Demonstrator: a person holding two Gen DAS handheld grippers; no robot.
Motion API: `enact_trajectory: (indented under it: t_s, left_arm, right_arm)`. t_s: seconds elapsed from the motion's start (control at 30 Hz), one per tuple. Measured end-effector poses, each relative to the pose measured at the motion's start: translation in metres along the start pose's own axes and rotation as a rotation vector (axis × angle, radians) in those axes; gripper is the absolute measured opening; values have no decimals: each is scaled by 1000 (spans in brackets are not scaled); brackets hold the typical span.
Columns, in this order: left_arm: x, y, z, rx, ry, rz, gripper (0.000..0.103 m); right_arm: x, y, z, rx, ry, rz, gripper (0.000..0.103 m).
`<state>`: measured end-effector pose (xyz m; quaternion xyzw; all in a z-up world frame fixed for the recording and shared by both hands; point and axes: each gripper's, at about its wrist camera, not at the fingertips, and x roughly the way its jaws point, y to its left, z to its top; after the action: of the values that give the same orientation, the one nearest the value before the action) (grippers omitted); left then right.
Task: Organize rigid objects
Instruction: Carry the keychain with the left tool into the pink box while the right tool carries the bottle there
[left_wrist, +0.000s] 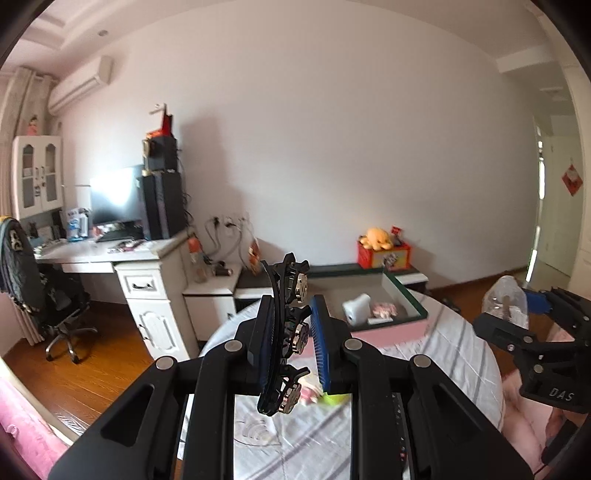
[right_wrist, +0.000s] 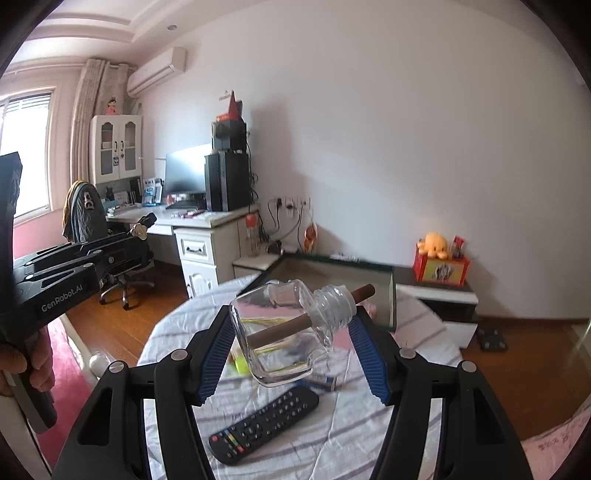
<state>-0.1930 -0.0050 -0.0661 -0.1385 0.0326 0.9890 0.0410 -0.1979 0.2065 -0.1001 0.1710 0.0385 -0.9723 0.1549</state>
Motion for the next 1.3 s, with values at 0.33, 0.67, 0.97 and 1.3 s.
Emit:
enact_trajectory:
  t_s: [0.33, 0.67, 0.97, 1.3]
  left_arm:
    - [2, 0, 12, 24, -38, 30, 20]
    - [57, -11, 17, 62, 8, 11, 20]
    - [148, -25, 26, 118, 84, -25, 20]
    - [264, -60, 26, 188, 203, -80, 20]
  right_arm:
    - [-1, 7, 22, -41, -50, 0, 64]
    - [33, -11, 23, -39, -12, 3, 64]
    - [92, -57, 25, -15, 41, -34, 64]
    - [196, -99, 19, 4, 157, -43, 64]
